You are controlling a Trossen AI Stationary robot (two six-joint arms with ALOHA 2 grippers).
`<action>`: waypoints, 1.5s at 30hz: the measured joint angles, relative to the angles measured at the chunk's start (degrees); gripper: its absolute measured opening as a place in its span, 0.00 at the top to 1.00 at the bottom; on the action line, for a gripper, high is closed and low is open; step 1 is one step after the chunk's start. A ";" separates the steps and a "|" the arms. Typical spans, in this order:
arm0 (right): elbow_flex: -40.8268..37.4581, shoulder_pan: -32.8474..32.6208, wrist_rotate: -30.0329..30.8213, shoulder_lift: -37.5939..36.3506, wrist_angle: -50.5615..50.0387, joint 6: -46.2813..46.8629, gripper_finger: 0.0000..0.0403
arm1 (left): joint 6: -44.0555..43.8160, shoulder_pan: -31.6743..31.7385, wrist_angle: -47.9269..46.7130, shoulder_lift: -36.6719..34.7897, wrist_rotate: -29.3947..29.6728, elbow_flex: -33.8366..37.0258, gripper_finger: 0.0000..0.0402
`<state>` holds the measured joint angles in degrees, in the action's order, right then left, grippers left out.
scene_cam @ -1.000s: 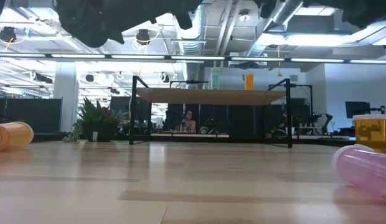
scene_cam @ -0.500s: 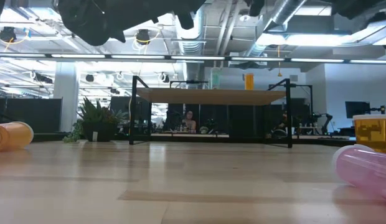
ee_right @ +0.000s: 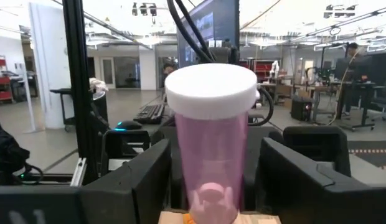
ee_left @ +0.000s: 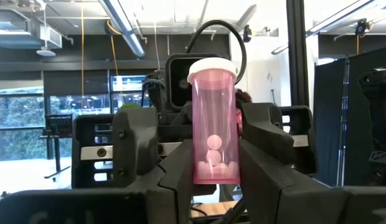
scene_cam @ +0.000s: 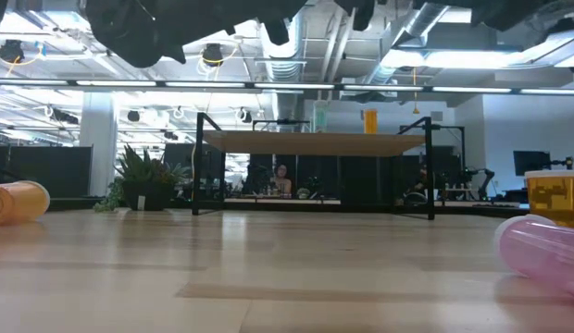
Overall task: Pick and place medicine bottles onto shelf by color
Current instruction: Put the top pink pill bottle on the shelf
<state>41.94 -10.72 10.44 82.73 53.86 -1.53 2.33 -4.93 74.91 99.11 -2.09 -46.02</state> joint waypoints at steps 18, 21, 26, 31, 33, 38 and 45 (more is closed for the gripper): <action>-0.07 -0.50 0.21 -2.38 -3.72 -0.46 0.42 | -0.04 0.04 -1.01 -0.01 -0.01 -0.07 0.76; -0.07 -0.50 0.19 -2.54 -4.43 -0.16 0.42 | -0.04 0.00 -1.07 0.00 -0.11 -0.02 0.76; -0.07 -0.50 0.06 -3.01 -5.59 0.97 0.42 | -0.62 0.00 -1.04 0.00 -0.21 0.01 0.76; -0.05 -0.44 0.04 -3.05 -5.94 1.73 0.42 | -1.09 0.00 -1.01 0.00 -0.22 0.04 0.76; -0.03 -0.44 0.04 -3.19 -6.10 1.71 0.42 | -1.07 0.00 -1.03 0.00 -0.22 0.04 0.76; 0.02 -0.44 -0.07 -5.44 -7.24 2.60 0.42 | -1.25 0.00 -0.43 0.00 -0.24 0.04 0.76; 0.02 -0.39 0.22 -5.72 -9.29 3.26 0.42 | -1.55 0.00 -0.28 0.00 -0.22 0.04 0.76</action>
<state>41.95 -11.11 10.66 77.01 44.58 1.74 0.78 -4.93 74.63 99.11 -2.31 -45.98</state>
